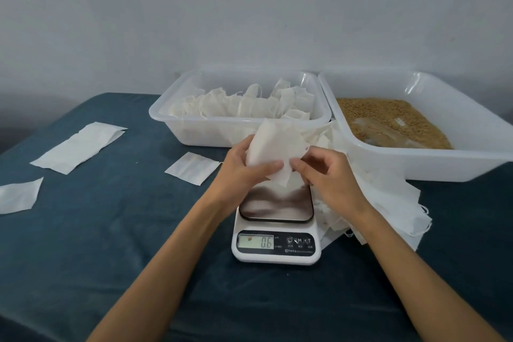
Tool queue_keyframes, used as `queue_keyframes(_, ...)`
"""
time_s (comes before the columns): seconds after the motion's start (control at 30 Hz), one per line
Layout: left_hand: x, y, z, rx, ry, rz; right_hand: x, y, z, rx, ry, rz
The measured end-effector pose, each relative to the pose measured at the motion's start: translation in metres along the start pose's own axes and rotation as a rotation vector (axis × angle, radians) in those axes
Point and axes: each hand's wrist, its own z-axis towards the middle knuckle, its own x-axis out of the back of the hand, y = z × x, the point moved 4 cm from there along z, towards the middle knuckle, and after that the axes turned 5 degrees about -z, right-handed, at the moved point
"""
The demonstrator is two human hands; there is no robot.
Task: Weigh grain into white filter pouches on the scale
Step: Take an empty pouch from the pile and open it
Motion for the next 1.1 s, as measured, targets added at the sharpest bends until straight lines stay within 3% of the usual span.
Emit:
queue_keyframes(0.17,0.003,0.003,0.0,-0.003,0.066,-0.099,0.007,0.001,0.001,-0.045,0.012,0.15)
queue_keyframes(0.5,0.015,0.008,0.001,-0.035,0.141,-0.117,0.005,0.001,-0.001,-0.104,-0.032,0.173)
queue_keyframes(0.6,0.019,0.009,-0.001,-0.1,0.299,0.047,0.007,0.0,-0.001,-0.1,-0.023,0.192)
queue_keyframes(0.67,0.021,0.016,-0.004,-0.244,0.425,0.226,0.008,0.0,-0.001,-0.1,0.01,0.192)
queue_keyframes(0.73,0.011,0.022,-0.006,-0.362,0.335,0.258,0.009,-0.001,-0.001,-0.103,0.035,0.2)
queue_keyframes(0.9,-0.029,0.01,-0.004,-0.269,-0.054,0.232,0.009,-0.001,0.0,-0.085,-0.007,0.243)
queue_keyframes(1.1,-0.034,0.005,0.001,-0.215,-0.12,0.273,0.006,-0.002,-0.001,-0.119,-0.039,0.386)
